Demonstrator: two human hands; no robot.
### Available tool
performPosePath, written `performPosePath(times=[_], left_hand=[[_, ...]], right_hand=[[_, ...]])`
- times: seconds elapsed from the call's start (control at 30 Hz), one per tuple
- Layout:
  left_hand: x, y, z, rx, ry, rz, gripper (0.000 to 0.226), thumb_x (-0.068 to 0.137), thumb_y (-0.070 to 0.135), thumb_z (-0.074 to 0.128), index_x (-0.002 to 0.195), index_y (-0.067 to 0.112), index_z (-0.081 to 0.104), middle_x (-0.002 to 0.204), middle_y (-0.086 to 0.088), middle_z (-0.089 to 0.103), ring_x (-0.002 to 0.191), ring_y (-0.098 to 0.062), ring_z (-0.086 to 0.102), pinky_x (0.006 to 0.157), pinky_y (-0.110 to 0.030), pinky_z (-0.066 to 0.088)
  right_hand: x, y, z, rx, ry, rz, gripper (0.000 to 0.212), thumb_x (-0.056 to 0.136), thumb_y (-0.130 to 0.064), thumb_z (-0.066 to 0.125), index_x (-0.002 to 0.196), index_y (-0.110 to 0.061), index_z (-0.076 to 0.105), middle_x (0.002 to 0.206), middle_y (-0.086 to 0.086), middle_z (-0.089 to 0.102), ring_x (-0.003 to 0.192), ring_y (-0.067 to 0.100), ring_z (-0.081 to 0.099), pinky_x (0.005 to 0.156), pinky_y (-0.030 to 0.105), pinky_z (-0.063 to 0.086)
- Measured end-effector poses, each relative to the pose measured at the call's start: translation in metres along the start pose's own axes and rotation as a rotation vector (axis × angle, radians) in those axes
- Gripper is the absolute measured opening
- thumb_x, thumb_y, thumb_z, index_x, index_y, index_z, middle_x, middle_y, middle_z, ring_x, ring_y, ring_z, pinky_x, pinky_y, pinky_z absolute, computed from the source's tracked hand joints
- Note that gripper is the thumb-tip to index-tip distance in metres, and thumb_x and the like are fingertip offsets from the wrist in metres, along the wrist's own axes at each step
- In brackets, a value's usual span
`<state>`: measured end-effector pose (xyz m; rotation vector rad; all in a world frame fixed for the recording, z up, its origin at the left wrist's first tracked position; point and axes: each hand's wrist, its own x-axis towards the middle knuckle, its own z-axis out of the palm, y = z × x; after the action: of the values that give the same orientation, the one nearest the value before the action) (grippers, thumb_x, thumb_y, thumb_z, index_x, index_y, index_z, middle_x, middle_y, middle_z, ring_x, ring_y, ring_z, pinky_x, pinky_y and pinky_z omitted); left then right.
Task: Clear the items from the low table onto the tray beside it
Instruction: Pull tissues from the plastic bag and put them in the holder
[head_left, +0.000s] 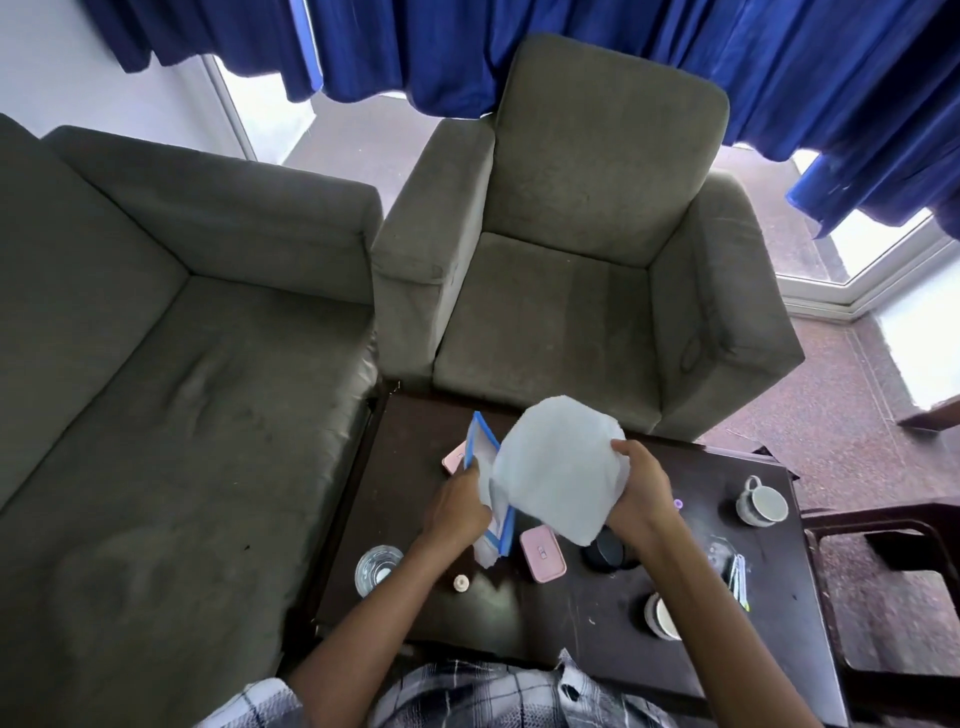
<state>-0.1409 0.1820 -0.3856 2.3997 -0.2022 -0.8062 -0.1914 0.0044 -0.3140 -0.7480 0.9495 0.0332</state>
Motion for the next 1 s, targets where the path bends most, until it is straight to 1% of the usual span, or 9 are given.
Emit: performPosePath(times=[0.07,0.23,0.33,0.4,0.6,0.77,0.87,0.93,1.0], left_hand=[[0.013,-0.014,-0.013,0.037,0.015,-0.067,0.053,0.079,0.002,0.046,0.131,0.010,0.041,0.128,-0.016,0.053,0.115,-0.034,0.054,0.087,-0.039,0.049],[0.054,-0.047,-0.032,0.226,0.067,-0.133,0.043,0.085,0.007,0.044,0.127,0.012,0.043,0.131,-0.013,0.052,0.119,-0.033,0.054,0.094,-0.042,0.048],[0.077,-0.057,-0.023,0.366,0.039,-0.201,0.045,0.093,0.009,0.038,0.138,0.014,0.035,0.149,-0.005,0.032,0.126,-0.028,0.049,0.099,-0.039,0.042],[0.091,-0.060,-0.007,0.447,-0.014,-0.198,0.047,0.095,0.009,0.038,0.142,0.014,0.033,0.154,-0.004,0.021,0.129,-0.026,0.046,0.101,-0.037,0.040],[0.116,-0.078,0.074,0.304,-0.152,-0.262,0.043,0.101,0.023,0.023,0.142,0.014,0.033,0.150,-0.008,0.031,0.123,-0.033,0.050,0.098,-0.038,0.040],[0.117,-0.077,0.113,0.346,-0.373,-0.222,0.049,0.097,0.020,0.036,0.145,0.025,0.027,0.157,-0.008,0.007,0.133,-0.034,0.038,0.104,-0.043,0.036],[0.118,-0.061,0.109,0.147,-0.421,-0.218,0.052,0.094,0.017,0.043,0.145,0.020,0.031,0.155,-0.014,0.017,0.136,-0.030,0.035,0.110,-0.040,0.032],[0.110,-0.040,0.097,-0.203,-0.379,-0.255,0.037,0.095,0.017,0.044,0.131,0.012,0.047,0.129,-0.014,0.052,0.113,-0.025,0.054,0.104,-0.037,0.039],[0.093,-0.011,0.079,-0.615,-0.418,-0.368,0.031,0.098,0.033,0.039,0.123,0.019,0.049,0.110,-0.006,0.059,0.098,-0.022,0.057,0.095,-0.036,0.044]], right_hand=[[0.008,-0.003,-0.009,0.038,-0.006,0.033,0.044,0.086,-0.022,0.045,0.128,-0.009,0.049,0.120,0.015,0.062,0.109,0.034,0.056,0.088,0.042,0.044],[0.023,-0.009,-0.022,0.067,-0.046,0.055,0.027,0.091,-0.021,0.038,0.106,-0.007,0.056,0.082,0.011,0.075,0.083,0.031,0.068,0.079,0.041,0.045],[0.034,-0.005,-0.024,0.009,0.012,0.087,0.024,0.092,-0.021,0.036,0.099,-0.007,0.056,0.072,0.010,0.073,0.082,0.029,0.061,0.074,0.038,0.043],[0.043,0.000,-0.027,-0.048,0.038,0.105,0.027,0.091,-0.022,0.037,0.105,-0.008,0.055,0.085,0.012,0.070,0.085,0.029,0.058,0.071,0.036,0.042],[0.076,0.022,-0.062,-0.179,0.103,0.144,0.038,0.090,-0.027,0.041,0.123,-0.011,0.053,0.112,0.016,0.062,0.094,0.032,0.059,0.074,0.041,0.047],[0.087,0.038,-0.086,-0.182,0.157,0.207,0.047,0.085,-0.032,0.047,0.128,-0.014,0.050,0.118,0.016,0.061,0.101,0.034,0.058,0.077,0.041,0.048],[0.086,0.043,-0.091,-0.189,0.185,0.228,0.049,0.084,-0.033,0.049,0.130,-0.015,0.050,0.127,0.015,0.059,0.107,0.033,0.057,0.077,0.039,0.048],[0.084,0.041,-0.090,-0.153,0.149,0.236,0.047,0.087,-0.032,0.046,0.131,-0.015,0.048,0.127,0.015,0.059,0.106,0.033,0.058,0.075,0.039,0.048],[0.078,0.035,-0.085,-0.097,0.095,0.252,0.045,0.089,-0.030,0.044,0.132,-0.014,0.047,0.123,0.014,0.060,0.103,0.032,0.059,0.076,0.041,0.048]])
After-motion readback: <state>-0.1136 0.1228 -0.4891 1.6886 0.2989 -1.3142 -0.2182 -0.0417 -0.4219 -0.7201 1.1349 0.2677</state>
